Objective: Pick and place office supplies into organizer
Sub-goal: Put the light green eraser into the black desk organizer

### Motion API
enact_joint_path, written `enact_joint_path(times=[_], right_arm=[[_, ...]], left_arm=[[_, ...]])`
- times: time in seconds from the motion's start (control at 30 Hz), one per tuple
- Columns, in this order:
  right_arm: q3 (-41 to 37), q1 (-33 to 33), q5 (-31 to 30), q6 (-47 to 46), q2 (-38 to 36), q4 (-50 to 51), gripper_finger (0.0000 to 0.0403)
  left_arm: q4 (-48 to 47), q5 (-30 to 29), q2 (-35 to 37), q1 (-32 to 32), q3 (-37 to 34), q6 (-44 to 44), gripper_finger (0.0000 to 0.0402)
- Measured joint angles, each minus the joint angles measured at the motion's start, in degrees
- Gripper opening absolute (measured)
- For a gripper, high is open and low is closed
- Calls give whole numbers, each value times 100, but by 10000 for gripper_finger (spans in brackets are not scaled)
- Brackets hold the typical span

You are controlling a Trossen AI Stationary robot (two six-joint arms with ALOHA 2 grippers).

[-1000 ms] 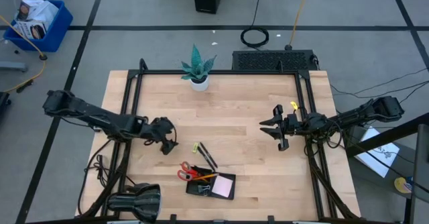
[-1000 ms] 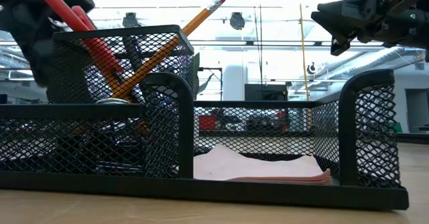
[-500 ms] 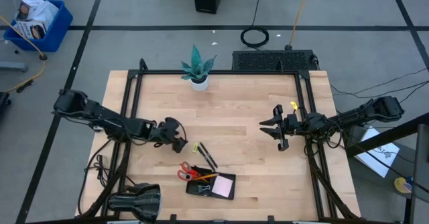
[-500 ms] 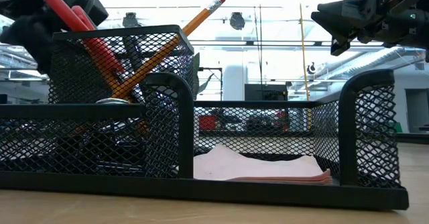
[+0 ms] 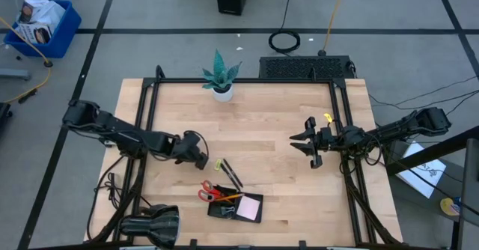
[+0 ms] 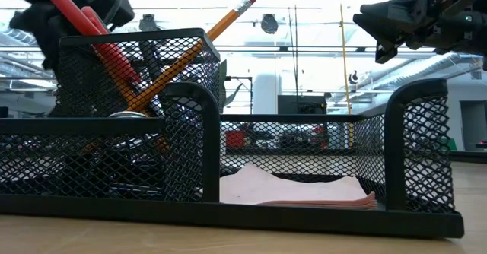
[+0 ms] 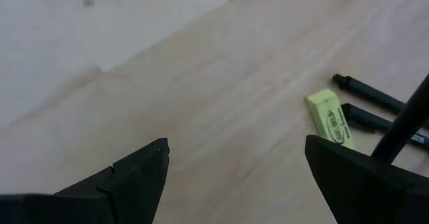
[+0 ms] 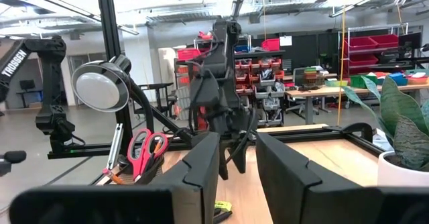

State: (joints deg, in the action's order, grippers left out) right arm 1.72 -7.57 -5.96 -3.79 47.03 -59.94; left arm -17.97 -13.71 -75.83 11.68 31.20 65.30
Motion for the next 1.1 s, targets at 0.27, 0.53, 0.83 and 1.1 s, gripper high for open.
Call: enact_joint_path(times=[0.27,0.53,0.83,1.1], right_arm=[[0,0,2,0,2,22,91],[-1,-1,2,0,2,22,91],[0,0,2,0,2,22,91],[0,-2,2,0,4,24,91]], left_arm=[[-820,-401,-415,-28,884,440,351],[-1696,275,-896,-321,1617,1039,351],[-1852,235,-1065,-513,1827,1677,351],[-2148,630,-1558,-515,2123,1467,351]])
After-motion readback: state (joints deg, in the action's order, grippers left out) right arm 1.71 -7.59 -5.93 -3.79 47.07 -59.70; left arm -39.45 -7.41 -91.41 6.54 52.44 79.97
